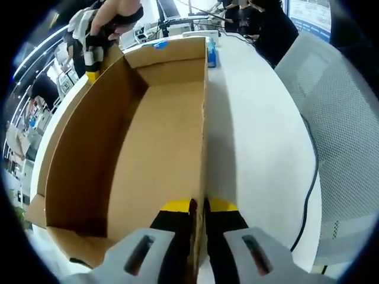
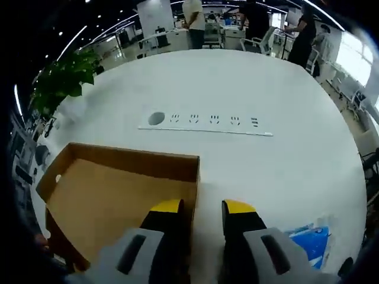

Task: Operate the shoe box by opening the lid, removing the specified soft item, and placing it in the target area until the item is outside and the box remains undamaged.

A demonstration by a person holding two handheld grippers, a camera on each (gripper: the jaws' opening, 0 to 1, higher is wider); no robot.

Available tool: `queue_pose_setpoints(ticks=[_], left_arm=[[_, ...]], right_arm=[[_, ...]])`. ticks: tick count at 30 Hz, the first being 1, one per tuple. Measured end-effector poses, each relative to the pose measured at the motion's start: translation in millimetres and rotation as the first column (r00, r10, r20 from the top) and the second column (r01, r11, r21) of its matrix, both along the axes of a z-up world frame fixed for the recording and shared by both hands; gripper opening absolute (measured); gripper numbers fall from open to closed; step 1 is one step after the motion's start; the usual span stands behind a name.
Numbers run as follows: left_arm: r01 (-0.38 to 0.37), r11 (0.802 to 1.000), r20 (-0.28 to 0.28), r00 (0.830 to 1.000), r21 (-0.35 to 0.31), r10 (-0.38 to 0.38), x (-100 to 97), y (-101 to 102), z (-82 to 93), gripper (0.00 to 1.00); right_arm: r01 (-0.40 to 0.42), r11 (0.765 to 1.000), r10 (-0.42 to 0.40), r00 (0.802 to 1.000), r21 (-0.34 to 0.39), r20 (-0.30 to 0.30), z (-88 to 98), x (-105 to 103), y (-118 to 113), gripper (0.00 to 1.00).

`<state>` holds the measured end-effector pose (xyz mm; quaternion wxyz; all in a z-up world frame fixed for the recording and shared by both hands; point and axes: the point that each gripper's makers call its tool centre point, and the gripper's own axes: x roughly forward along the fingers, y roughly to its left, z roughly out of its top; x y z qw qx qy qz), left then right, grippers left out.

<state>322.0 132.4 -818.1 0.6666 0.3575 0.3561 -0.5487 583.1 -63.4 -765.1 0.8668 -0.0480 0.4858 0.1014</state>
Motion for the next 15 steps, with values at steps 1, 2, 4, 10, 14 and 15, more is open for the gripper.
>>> queue_pose_setpoints(ticks=[1,2,4,10,14,15], left_arm=[[0.006,1.0,0.008,1.0,-0.002,-0.006,-0.5,0.3,0.0,0.06],[0.021,1.0,0.021,1.0,-0.003,-0.02,-0.8,0.4,0.0,0.06],[0.023,1.0,0.023,0.999,-0.004,-0.023,-0.6,0.3,0.5,0.06],[0.008,1.0,0.019,1.0,-0.004,-0.008,1.1,0.2,0.9,0.06],[-0.004,1.0,0.011,1.0,-0.001,0.004,1.5,0.1,1.3,0.06],[-0.003,1.0,0.011,1.0,-0.001,0.003,1.4,0.2,1.3,0.06]], right_arm=[[0.012,1.0,-0.012,1.0,0.013,-0.001,-2.7,3.9,0.0,0.24],[0.016,1.0,-0.016,1.0,0.018,-0.004,-3.7,3.5,1.1,0.24],[0.032,0.999,-0.032,0.999,0.032,-0.012,-4.8,0.5,3.4,0.24],[0.02,0.999,-0.021,1.0,0.041,0.004,-0.5,-0.2,8.2,0.19],[0.034,0.998,-0.033,0.999,0.058,-0.013,2.0,-6.1,7.9,0.04],[0.032,0.998,-0.032,0.999,0.059,-0.014,1.8,-6.3,8.4,0.02]])
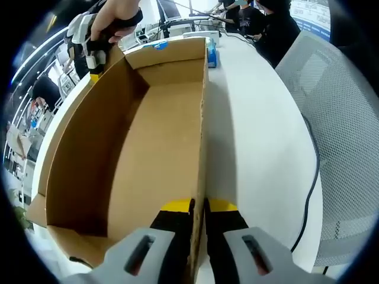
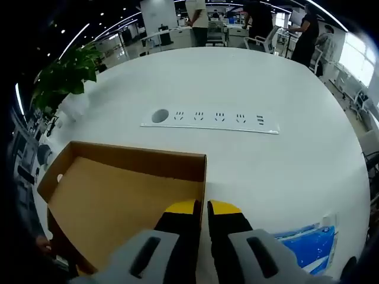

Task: Operate the shoe box by opening the lid, removing the specified soft item, and placing it in the target area until the item is outside and the box remains undamaged.

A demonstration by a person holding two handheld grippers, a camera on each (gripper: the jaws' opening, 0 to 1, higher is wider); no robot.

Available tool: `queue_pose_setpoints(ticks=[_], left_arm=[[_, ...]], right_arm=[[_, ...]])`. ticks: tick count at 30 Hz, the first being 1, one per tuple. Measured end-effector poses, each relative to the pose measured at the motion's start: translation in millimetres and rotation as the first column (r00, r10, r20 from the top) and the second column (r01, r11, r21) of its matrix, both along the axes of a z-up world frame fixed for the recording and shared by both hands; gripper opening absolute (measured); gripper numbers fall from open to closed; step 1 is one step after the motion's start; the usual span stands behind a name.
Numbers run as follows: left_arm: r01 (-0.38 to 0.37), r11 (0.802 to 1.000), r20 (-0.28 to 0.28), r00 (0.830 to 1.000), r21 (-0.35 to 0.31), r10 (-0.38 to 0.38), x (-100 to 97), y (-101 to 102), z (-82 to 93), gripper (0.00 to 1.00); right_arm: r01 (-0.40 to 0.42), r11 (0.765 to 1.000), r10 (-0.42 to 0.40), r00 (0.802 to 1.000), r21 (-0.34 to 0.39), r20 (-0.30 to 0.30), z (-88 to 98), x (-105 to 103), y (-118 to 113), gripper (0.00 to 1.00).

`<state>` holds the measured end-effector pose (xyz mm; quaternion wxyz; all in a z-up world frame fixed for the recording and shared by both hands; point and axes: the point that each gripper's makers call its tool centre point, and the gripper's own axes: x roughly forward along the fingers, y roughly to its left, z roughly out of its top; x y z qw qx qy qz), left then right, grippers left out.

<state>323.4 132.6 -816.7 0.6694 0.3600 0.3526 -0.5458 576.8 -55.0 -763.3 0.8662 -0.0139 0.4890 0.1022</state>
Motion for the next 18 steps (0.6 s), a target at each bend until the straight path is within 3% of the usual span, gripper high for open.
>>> queue_pose_setpoints(ticks=[3,9,11,13,18], left_arm=[[0.002,1.0,0.003,1.0,0.0,-0.002,0.0,-0.1,-0.3,0.06],[-0.011,1.0,-0.007,1.0,0.001,0.011,0.2,0.4,0.1,0.06],[-0.011,1.0,-0.006,1.0,0.001,0.011,0.4,0.7,0.3,0.06],[-0.019,1.0,-0.01,1.0,-0.002,0.019,0.5,0.6,0.2,0.06],[-0.004,1.0,-0.001,1.0,-0.004,0.004,-0.1,-0.1,0.3,0.06]], right_arm=[[-0.03,0.999,0.03,1.0,-0.025,0.0,-2.5,-2.9,3.7,0.0],[-0.008,1.0,0.008,1.0,-0.011,0.018,3.9,-2.1,2.9,0.0],[-0.044,0.999,0.044,0.998,-0.007,0.047,7.4,0.9,4.1,0.0],[-0.071,0.997,0.071,0.997,-0.015,0.04,4.8,9.2,1.6,0.0],[-0.065,0.998,0.066,0.996,-0.019,0.064,18.1,6.1,1.8,0.0]])
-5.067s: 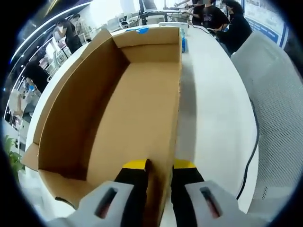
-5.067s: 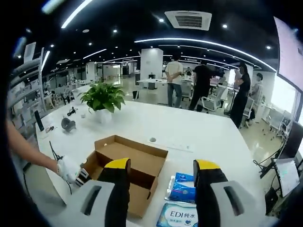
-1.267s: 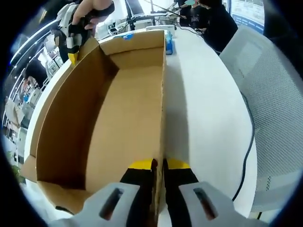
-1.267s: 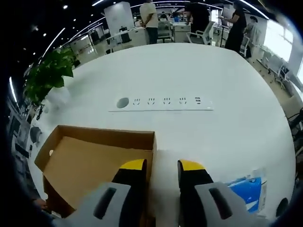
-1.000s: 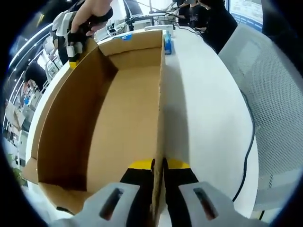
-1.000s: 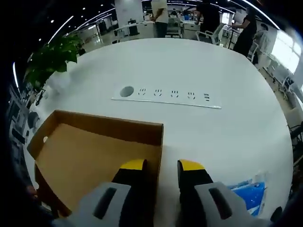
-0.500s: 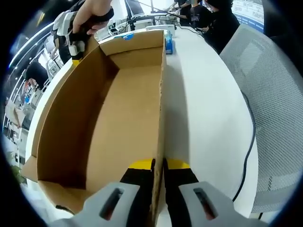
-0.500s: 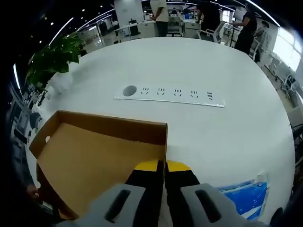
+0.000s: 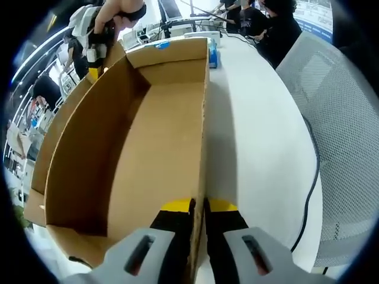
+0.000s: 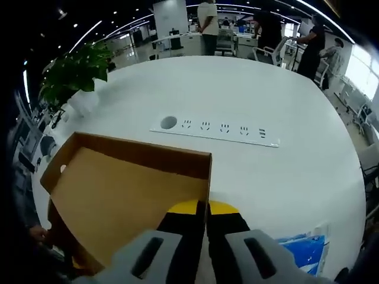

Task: Operate the shoe box by opening the lid, removing the specified soft item, and placing it in the target area until the item is outside and the box remains undamaged.

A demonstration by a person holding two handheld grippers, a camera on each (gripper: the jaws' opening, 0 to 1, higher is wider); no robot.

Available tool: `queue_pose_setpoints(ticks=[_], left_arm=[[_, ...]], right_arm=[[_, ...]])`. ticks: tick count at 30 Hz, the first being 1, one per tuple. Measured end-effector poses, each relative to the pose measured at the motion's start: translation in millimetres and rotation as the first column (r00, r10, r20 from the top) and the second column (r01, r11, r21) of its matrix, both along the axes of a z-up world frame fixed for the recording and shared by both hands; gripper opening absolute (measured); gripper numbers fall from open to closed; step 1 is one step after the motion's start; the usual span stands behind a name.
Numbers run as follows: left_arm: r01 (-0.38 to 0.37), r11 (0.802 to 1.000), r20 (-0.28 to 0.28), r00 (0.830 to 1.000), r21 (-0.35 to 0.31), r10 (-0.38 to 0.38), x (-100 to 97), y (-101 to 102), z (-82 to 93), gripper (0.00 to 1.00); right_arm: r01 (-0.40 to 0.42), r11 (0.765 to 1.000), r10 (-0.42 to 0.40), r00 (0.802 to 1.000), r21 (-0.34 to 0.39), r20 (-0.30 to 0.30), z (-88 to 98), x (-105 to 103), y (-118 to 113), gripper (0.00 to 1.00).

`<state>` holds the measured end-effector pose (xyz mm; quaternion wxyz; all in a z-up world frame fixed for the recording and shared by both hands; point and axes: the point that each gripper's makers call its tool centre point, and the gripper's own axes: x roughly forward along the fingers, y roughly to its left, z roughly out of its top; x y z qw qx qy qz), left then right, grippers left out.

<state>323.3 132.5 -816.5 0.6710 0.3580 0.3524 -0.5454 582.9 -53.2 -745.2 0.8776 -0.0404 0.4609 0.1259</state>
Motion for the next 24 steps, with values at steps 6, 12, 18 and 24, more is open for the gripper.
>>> queue_pose_setpoints(ticks=[6,12,18,24], left_arm=[[0.01,1.0,-0.007,1.0,0.002,-0.01,0.3,-0.9,-0.2,0.06],[0.01,1.0,-0.008,1.0,-0.001,-0.01,0.4,-2.0,0.1,0.06],[0.017,1.0,-0.005,1.0,-0.004,-0.017,0.2,-2.0,-0.2,0.06],[0.03,1.0,-0.001,1.0,-0.006,-0.03,-0.2,-1.9,-0.5,0.06]], right_arm=[[-0.027,0.999,0.029,0.999,-0.031,0.046,10.8,-6.6,-5.2,0.0],[-0.021,1.0,0.022,0.995,-0.009,0.097,24.4,-4.2,-9.9,0.0],[0.001,1.0,-0.001,0.991,0.0,0.13,34.3,-6.0,-9.1,0.0],[0.016,1.0,-0.016,0.988,0.0,0.155,44.6,-10.4,-8.4,0.0]])
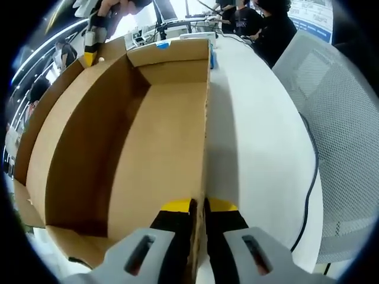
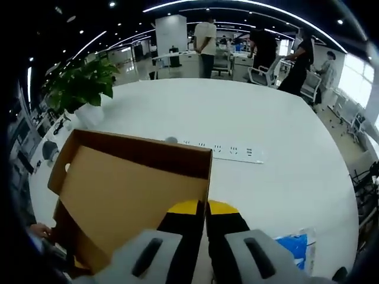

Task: Operate the shoe box by opening the lid, removing the specified soft item, and placing it in the target area until the item is outside and the box remains undamaged.

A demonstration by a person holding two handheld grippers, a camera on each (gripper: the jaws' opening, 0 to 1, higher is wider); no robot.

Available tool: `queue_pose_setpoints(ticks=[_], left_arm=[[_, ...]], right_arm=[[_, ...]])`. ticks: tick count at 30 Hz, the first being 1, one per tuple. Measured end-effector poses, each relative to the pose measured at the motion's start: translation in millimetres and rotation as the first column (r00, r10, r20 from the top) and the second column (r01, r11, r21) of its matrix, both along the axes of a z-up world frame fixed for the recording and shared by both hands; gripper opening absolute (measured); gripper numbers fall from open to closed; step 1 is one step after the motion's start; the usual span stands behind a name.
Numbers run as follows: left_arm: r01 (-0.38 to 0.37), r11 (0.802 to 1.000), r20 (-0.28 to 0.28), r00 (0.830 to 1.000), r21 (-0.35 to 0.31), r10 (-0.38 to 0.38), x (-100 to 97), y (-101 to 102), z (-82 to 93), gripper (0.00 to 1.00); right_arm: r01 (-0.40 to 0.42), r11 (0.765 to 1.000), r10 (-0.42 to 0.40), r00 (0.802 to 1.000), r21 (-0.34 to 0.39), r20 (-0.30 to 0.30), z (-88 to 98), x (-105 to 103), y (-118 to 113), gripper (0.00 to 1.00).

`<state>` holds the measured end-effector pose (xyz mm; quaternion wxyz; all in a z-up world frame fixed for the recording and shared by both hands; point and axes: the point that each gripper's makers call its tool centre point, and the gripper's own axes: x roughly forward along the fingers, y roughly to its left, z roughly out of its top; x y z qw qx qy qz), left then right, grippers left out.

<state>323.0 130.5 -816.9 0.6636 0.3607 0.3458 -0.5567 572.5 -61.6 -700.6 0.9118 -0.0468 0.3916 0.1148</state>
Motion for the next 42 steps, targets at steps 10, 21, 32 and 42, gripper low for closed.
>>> queue_pose_setpoints(ticks=[10,21,32,42], left_arm=[[-0.002,1.0,0.009,1.0,-0.006,0.002,-0.6,0.3,0.2,0.06],[-0.009,1.0,0.01,1.0,-0.007,0.009,-0.4,0.9,-0.2,0.06],[-0.006,1.0,0.006,1.0,-0.008,0.006,0.4,1.3,0.3,0.06],[-0.003,1.0,0.007,1.0,-0.008,0.003,0.4,1.8,0.3,0.06]], right_arm=[[0.088,0.994,-0.094,0.99,0.057,0.103,18.1,-5.0,2.1,0.0],[0.037,0.999,-0.041,0.982,0.026,0.185,35.3,-7.7,2.7,0.0],[0.021,1.0,-0.023,0.972,0.013,0.232,51.9,-22.4,0.3,0.0],[-0.007,0.999,0.015,0.963,-0.033,0.27,62.9,-41.6,2.7,0.0]])
